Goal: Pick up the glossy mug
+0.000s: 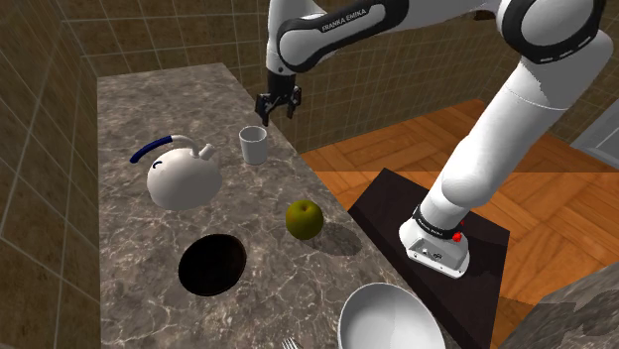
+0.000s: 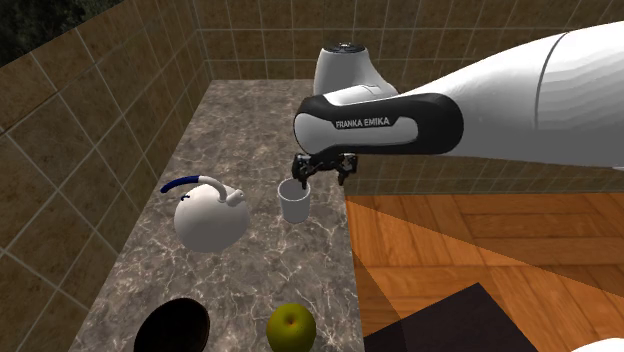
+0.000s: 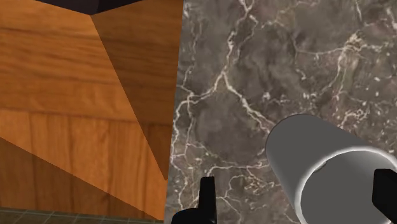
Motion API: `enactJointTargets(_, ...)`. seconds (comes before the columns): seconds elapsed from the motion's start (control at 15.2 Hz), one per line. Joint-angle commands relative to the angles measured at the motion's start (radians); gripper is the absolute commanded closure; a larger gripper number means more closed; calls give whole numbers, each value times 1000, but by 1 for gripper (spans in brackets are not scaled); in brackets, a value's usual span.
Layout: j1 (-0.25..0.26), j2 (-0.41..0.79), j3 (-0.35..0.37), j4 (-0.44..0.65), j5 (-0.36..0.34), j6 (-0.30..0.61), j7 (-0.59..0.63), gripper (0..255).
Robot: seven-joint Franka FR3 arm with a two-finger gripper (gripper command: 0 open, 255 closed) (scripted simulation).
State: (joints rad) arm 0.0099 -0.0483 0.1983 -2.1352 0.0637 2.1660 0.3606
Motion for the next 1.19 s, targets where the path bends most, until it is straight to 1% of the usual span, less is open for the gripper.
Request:
enactJointTargets(0.0,4,82,8,58,-25,17,24,0)
enactJointTargets(0.2,17,190,13,139,-60,33,58,0)
enactJointTargets(0.66,20,235,10,97,-72,119,64,0)
enactJointTargets(0.79,21,239,10,94,-73,126,64,0)
enactJointTargets(0.86,20,239,10,92,-72,127,64,255)
enactJointTargets(1.12,20,239,10,92,-72,128,64,255)
